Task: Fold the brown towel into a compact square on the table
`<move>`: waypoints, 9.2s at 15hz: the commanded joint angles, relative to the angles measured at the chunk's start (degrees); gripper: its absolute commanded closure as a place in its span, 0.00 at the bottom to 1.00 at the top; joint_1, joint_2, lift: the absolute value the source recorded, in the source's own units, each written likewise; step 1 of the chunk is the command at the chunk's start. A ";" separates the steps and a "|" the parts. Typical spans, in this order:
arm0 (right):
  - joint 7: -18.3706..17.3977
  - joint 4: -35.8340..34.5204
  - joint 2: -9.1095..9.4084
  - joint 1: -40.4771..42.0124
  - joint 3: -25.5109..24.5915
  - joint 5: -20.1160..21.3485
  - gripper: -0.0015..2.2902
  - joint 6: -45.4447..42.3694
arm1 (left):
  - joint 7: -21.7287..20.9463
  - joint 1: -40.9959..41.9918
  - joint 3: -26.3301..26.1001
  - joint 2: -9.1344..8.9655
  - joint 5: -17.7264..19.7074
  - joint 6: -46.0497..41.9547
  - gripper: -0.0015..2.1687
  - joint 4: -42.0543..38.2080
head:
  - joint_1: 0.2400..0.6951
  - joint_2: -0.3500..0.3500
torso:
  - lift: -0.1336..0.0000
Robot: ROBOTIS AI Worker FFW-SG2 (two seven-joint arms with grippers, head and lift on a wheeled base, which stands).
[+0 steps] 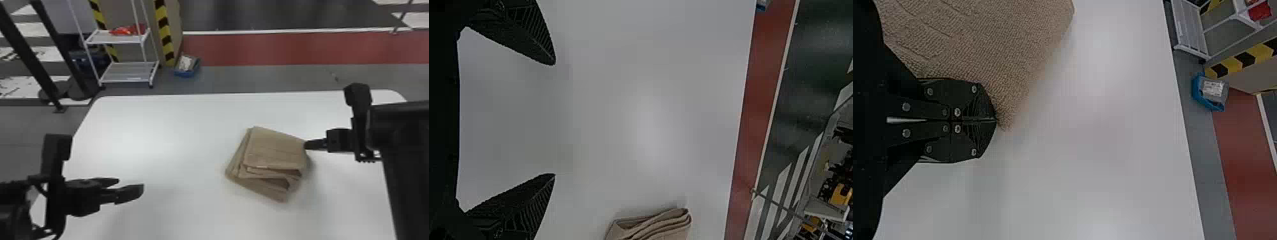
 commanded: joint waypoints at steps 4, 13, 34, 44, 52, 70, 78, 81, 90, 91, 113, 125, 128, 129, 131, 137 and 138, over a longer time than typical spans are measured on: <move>-3.57 5.61 0.05 -1.30 0.73 -4.88 0.94 -12.94 | 0.09 0.17 0.05 -0.09 0.17 -0.01 0.04 0.00 | 1.00 0.62 | 0.07; -4.01 13.79 0.05 -3.67 2.49 -6.90 0.94 -21.56 | 0.53 0.43 -0.31 -0.17 0.34 -0.89 0.04 0.35 | 1.00 0.66 | 0.07; 36.17 -17.94 0.05 10.75 23.06 28.08 0.09 -25.25 | 0.53 0.52 1.10 0.09 0.87 -1.60 0.04 1.31 | 1.00 0.94 | 0.07; 36.17 -17.24 -5.01 13.65 25.52 38.19 0.16 -28.77 | 0.53 1.84 2.24 0.00 1.92 -3.18 0.04 1.05 | 1.00 0.88 | 0.07; 36.17 -15.13 -5.98 14.96 28.51 42.41 0.16 -31.58 | 0.62 2.02 1.45 -1.05 2.36 -3.00 0.04 0.26 | 1.00 0.83 | 0.07; 36.17 -14.43 -1.67 14.35 27.36 41.27 0.45 -30.17 | 0.09 3.60 2.77 -0.88 3.07 -3.18 0.04 -1.50 | 1.00 0.89 | 0.07; 36.17 -21.46 -2.90 14.70 25.52 38.63 0.45 -25.95 | -0.26 5.09 1.28 -1.05 3.86 -2.83 0.04 -3.70 | 1.00 0.87 | 0.07; 36.17 -21.20 -1.85 13.21 22.79 36.52 0.45 -24.55 | -0.97 7.55 -1.27 -1.23 7.55 -2.83 0.07 -4.31 | 1.00 0.83 | 0.07; 36.17 -26.29 -0.97 14.79 22.62 33.80 0.45 -19.10 | 6.94 7.91 -12.44 -7.03 11.94 -19.00 0.99 0.00 | 1.00 0.63 | 0.07; 36.17 -27.00 -0.97 15.14 22.88 33.80 0.45 -18.22 | 7.47 7.91 -13.40 -7.73 12.38 -20.76 0.99 1.14 | 1.00 0.61 | 0.07; 36.17 -33.24 -2.55 22.08 25.43 34.94 0.45 -19.27 | 11.87 5.80 -25.62 -9.32 6.05 -43.43 0.99 17.57 | 1.00 0.39 | 0.07; 36.17 -35.26 -3.16 23.75 25.34 34.76 0.45 -20.15 | 10.11 7.64 -23.60 -8.70 3.07 -42.20 0.99 15.64 | 1.00 0.46 | 0.07; 36.17 -37.72 -4.57 24.81 26.13 34.76 0.45 -20.50 | 9.23 6.76 -24.30 -8.88 1.92 -40.80 0.99 16.52 | 1.00 0.46 | 0.07; 36.17 -37.89 -4.92 25.16 26.31 35.03 0.45 -20.50 | 9.40 6.59 -24.39 -8.88 1.84 -40.80 0.99 16.87 | 1.00 0.46 | 0.07; 36.17 -38.33 -5.71 26.13 26.57 35.64 0.45 -21.73 | 9.67 6.24 -24.56 -8.96 1.57 -40.80 0.99 17.22 | 1.00 0.45 | 0.07; 36.17 -37.89 -6.24 27.45 29.47 38.01 0.45 -23.14 | 9.93 5.62 -24.74 -9.14 1.48 -40.80 0.99 18.19 | 1.00 0.45 | 0.07; 36.17 -37.72 -6.24 27.53 29.91 38.37 0.45 -23.14 | 9.93 5.53 -24.74 -9.14 1.57 -40.62 0.99 18.19 | 1.00 0.45 | 0.07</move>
